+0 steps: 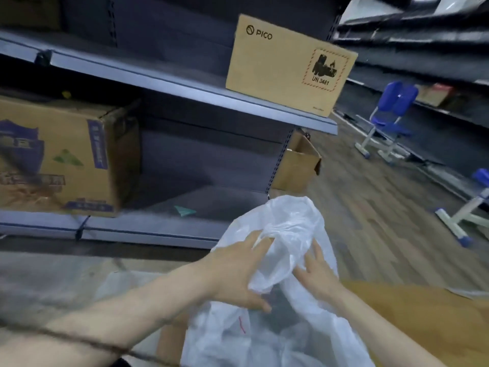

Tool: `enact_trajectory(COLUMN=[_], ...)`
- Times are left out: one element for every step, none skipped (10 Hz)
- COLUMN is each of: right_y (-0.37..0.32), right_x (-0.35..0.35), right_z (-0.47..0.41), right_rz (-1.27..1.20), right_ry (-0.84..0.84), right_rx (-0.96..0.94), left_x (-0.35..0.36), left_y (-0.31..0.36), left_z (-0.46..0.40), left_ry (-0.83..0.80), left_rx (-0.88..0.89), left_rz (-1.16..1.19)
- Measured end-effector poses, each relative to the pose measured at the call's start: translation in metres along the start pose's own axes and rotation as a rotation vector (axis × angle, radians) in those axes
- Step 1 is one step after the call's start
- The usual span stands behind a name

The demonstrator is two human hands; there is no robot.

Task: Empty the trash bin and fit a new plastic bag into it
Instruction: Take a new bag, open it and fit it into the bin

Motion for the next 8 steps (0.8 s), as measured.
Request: enact_trajectory(right_y=[-0.013, -0.015, -0.022, -0.036, -0.037, -0.018, -0.017, -0.013], right_x=[0.029, 0.049, 0.062, 0.064, 0.054, 0.058, 0.074, 0.054], right_z=[0.003, 0.006, 0.006, 0.004, -0.002, 0.009, 0.031, 0.036], right_rz=[-0.3, -0.253, -0.11, -0.072, 0.145, 0.185, 0.453, 0.594], right_ry=[-0.077, -0.145, -0.189, -0.206, -0.163, -0.308, -0.464, -0.315], right_rx=[-0.093, -0.041, -0.028, -0.085, -0.135, -0.014, -0.047, 0.015], left_x=[0.042, 0.065, 0.09, 0.097, 0.1, 0.108, 0.11, 0.11], left_y=[-0.018, -0.035, -0.063, -0.082, -0.1, -0.11, -0.116, -0.121], left_z=[-0.011, -0.013, -0.013, -0.014, -0.014, -0.013, -0.011, -0.011], left_ry=[-0.107, -0.163, -0.252, -0.266, -0.285, -0.308, -0.327, -0.369], left_rx=[-0.113, -0.219, -0.307, -0.369, -0.409, -0.444, -0.478, -0.502], left_rz=[-0.122, -0.193, -0.238, -0.25, -0.245, -0.203, -0.185, -0.195])
Point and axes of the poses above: each hand's wrist, its own z-axis away from the middle knuckle, its own x-axis out of the palm, y = z × x, the point moved 9 cm from there along -z, towards the middle knuckle, and after that the axes turned 15 degrees about z, right-handed, at the moved point
